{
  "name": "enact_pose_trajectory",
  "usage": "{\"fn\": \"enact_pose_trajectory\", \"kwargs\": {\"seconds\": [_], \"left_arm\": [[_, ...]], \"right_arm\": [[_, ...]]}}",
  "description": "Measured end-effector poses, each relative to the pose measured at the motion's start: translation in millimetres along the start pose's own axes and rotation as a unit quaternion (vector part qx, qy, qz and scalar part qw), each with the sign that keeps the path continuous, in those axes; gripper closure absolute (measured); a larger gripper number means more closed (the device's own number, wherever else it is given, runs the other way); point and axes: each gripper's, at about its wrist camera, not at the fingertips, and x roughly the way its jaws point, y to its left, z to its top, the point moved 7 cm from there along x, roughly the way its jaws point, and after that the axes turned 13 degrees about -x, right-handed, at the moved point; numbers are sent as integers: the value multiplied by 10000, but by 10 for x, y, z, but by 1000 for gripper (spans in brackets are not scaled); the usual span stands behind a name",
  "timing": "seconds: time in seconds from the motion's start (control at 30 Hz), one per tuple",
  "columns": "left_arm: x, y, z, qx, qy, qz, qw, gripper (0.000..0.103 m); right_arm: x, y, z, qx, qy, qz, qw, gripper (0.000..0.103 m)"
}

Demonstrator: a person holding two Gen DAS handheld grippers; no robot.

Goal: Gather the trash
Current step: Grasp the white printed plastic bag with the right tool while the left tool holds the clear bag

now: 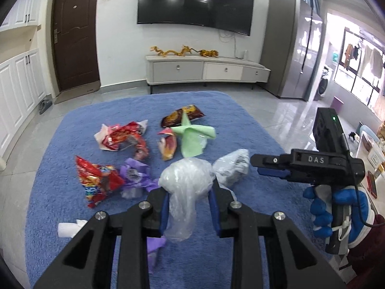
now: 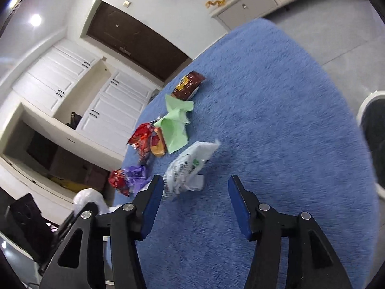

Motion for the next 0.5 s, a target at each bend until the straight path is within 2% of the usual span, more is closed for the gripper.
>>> {"fn": "enact_pose_trajectory", "kwargs": {"seconds": [0.2, 0.23, 0.3, 0.33, 0.37, 0.5], "left_arm": [[9, 155, 109, -115, -40, 100, 9999, 76], [6, 161, 118, -114, -39, 110, 9999, 76], [20, 171, 149, -113, -26, 129, 9998, 76], [32, 170, 163, -113, -16, 131, 9998, 76], [43, 167, 179, -113, -7, 126, 9999, 76], [113, 84, 265, -116, 61, 33, 9999, 76]], "right_arm": [[285, 175, 39, 57, 234, 155, 9996, 48], [325, 190, 49, 34, 259, 140, 9996, 51], [383, 224, 67, -70, 302, 111, 9995, 76], [402, 233, 74, -107, 314, 107, 9994, 81], [414, 236, 87, -115, 312, 120, 9994, 91], [374, 200, 127, -131, 220, 190, 9995, 96]]}}
